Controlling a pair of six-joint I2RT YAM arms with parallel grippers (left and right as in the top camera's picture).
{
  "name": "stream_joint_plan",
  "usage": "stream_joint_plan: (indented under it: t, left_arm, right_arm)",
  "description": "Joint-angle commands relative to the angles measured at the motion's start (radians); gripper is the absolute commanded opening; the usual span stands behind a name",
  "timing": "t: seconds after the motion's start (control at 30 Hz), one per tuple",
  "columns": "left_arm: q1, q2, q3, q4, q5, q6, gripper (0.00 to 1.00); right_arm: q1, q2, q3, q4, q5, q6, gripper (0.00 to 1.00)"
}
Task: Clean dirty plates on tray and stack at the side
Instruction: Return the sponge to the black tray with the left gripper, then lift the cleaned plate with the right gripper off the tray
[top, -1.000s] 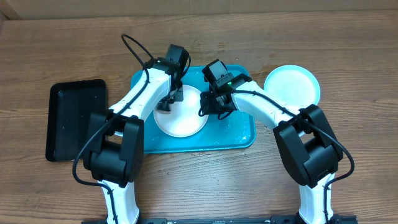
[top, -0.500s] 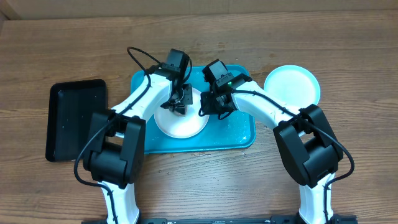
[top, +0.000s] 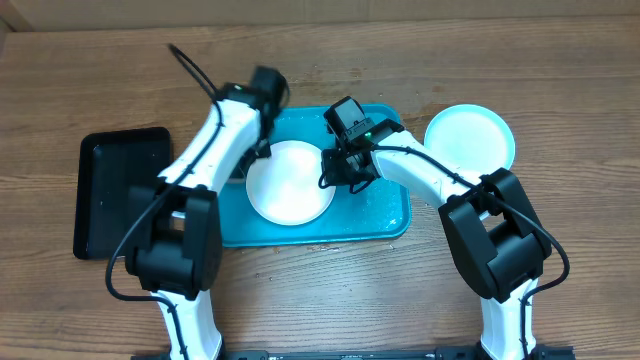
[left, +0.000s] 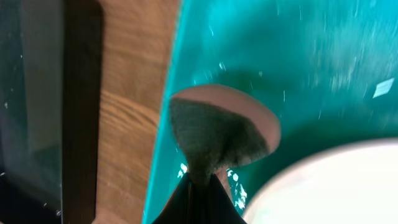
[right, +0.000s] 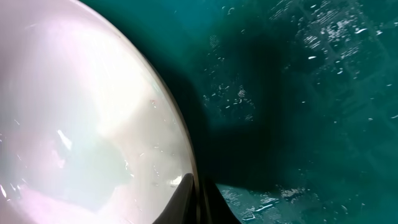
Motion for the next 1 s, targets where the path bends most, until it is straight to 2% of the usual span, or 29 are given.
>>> stream_joint_plan:
  t: [0.0,0.13,0.33,0.5,0.73,0.97]
  left_arm:
    - [0.056,-0.042,0.057,0.018,0.119,-0.006,0.04]
    - [0.153,-0.058,0.060,0.020,0.243,0.024,0.04]
    - [0.361,-0.058,0.059,-0.022,0.247,0.021,0.04]
    - [0.500,-0.058,0.058,-0.035,0.251,0.021,0.04]
    - [0.585,-0.058,0.015,-0.035,0.247,0.025,0.04]
    - [0.615,-0.058,-0.129,0.121,0.219,0.036,0.05]
  right_arm:
    - [-0.006,-0.008,0.014,-0.014,0.049,-0.008,0.04]
    - [0.006,-0.010,0.073,-0.074,0.084,-0.063,0.04]
    - [0.063,-0.010,0.199,-0.207,0.333,-0.063,0.04]
    - [0.109,-0.010,0.270,-0.267,0.462,-0.063,0.04]
    - [0.131,-0.010,0.355,-0.347,0.583,-0.063,0.04]
    - [0.134,-0.010,0.455,-0.478,0.726,-0.063,0.04]
